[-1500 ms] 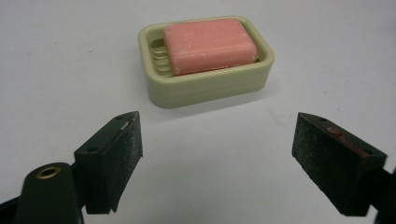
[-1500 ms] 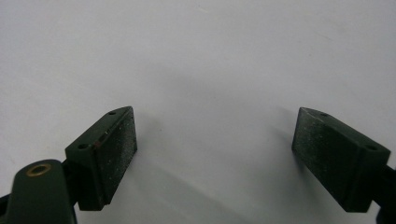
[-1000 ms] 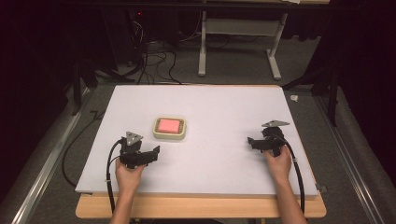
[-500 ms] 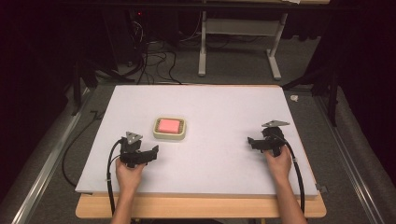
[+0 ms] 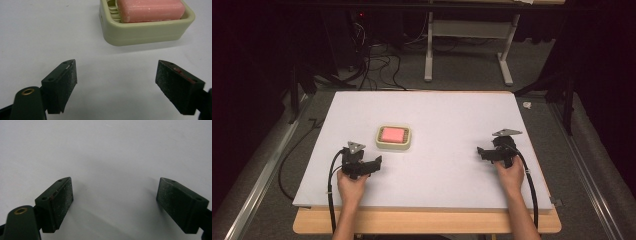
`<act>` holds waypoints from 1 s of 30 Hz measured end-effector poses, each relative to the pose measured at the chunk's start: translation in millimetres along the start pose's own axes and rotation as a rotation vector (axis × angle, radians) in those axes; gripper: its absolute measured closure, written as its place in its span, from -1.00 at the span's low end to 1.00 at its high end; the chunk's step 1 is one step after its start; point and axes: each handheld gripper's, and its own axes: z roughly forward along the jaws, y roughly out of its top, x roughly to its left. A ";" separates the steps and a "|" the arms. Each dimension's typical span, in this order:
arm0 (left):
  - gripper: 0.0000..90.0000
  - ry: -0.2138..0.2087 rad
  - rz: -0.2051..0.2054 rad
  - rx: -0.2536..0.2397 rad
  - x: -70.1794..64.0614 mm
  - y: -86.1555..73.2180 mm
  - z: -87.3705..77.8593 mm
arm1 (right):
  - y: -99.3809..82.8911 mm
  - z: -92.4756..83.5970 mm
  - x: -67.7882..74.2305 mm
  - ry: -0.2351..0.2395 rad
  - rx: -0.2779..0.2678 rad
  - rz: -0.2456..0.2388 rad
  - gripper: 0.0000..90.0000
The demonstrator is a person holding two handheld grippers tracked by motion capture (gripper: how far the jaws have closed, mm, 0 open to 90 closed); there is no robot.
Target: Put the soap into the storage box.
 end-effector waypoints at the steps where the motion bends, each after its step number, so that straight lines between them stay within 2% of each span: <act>1: -0.60 0.003 0.000 -0.001 -0.1 -0.2 0.6 | 0.0 0.0 0.0 0.000 0.000 0.000 -0.68; 13: -0.60 0.036 0.022 0.017 -2.6 -1.4 9.5 | 0.0 0.0 0.0 0.000 0.000 0.000 -0.68; 30: -0.60 0.062 0.036 0.039 -2.9 -3.0 18.6 | 0.0 -0.1 -0.1 0.001 0.001 0.001 -0.68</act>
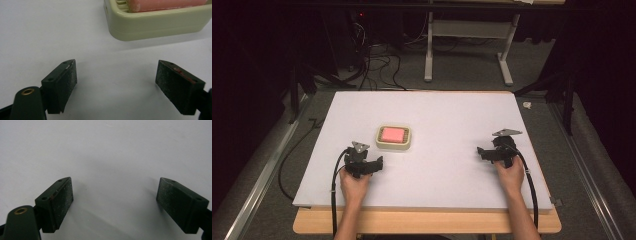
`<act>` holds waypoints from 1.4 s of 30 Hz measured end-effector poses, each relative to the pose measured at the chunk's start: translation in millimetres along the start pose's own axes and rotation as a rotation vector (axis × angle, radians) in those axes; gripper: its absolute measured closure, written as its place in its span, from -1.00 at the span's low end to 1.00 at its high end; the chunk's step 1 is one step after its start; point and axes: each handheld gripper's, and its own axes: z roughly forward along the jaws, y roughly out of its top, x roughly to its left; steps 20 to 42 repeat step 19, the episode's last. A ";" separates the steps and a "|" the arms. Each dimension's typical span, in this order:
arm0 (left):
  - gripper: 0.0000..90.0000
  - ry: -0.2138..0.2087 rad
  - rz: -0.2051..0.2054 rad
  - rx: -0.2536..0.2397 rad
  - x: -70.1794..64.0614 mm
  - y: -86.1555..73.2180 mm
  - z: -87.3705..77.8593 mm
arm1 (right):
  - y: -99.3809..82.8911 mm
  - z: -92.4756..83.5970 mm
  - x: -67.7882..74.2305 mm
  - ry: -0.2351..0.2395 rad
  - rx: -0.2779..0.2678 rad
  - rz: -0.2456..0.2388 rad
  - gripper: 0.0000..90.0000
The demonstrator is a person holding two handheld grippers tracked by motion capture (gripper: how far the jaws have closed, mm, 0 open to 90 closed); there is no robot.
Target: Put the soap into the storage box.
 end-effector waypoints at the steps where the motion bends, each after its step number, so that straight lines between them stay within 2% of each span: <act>1: -0.60 0.002 0.002 0.001 -0.2 -0.2 0.5 | 0.0 0.0 0.0 0.000 0.000 0.000 -0.68; 16: -0.63 -0.019 -0.016 -0.002 1.5 -1.2 3.8 | 0.0 0.0 0.0 0.000 0.000 0.000 -0.68; 42: -0.63 -0.019 -0.017 0.000 1.5 -1.0 3.7 | 0.0 0.0 0.0 0.000 0.000 0.000 -0.68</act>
